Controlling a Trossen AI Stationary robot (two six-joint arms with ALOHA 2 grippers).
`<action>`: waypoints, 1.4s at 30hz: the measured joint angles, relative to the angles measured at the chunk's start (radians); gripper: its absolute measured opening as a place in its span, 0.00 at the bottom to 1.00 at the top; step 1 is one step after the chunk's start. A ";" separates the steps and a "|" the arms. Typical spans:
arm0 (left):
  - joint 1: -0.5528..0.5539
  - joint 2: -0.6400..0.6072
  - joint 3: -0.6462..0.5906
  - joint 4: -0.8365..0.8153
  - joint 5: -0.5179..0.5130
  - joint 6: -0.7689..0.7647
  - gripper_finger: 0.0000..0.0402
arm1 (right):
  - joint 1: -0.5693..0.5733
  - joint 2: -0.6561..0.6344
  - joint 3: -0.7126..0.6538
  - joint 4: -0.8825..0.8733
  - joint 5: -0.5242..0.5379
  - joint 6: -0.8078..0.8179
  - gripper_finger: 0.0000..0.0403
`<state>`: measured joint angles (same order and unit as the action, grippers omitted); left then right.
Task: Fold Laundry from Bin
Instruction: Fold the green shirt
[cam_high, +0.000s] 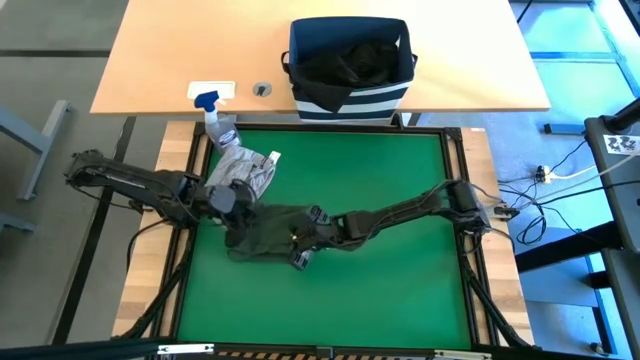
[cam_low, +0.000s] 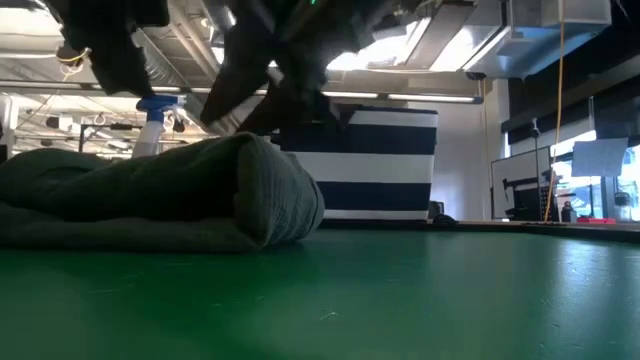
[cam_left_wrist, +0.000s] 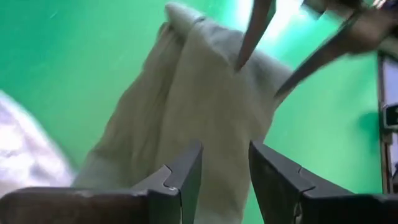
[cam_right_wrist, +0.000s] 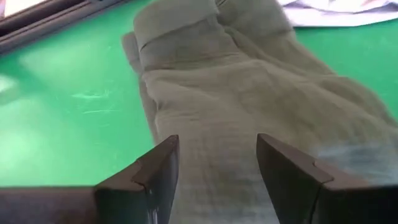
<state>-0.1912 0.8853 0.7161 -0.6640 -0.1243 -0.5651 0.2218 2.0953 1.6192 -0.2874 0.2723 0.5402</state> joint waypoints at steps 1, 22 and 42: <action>-0.007 0.005 -0.026 0.052 -0.004 0.001 0.32 | 0.000 0.013 0.000 0.023 0.005 -0.005 0.53; -0.138 -0.004 -0.492 0.304 -0.015 -0.327 0.32 | 0.051 0.180 0.003 0.034 -0.023 -0.078 0.53; -0.177 -0.033 -0.478 0.300 -0.053 -0.313 0.32 | -0.094 0.086 -0.126 0.071 0.052 -0.251 0.53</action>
<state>-0.3679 0.8523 0.2383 -0.3644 -0.1773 -0.8779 0.1277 2.1815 1.4932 -0.2162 0.3248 0.2887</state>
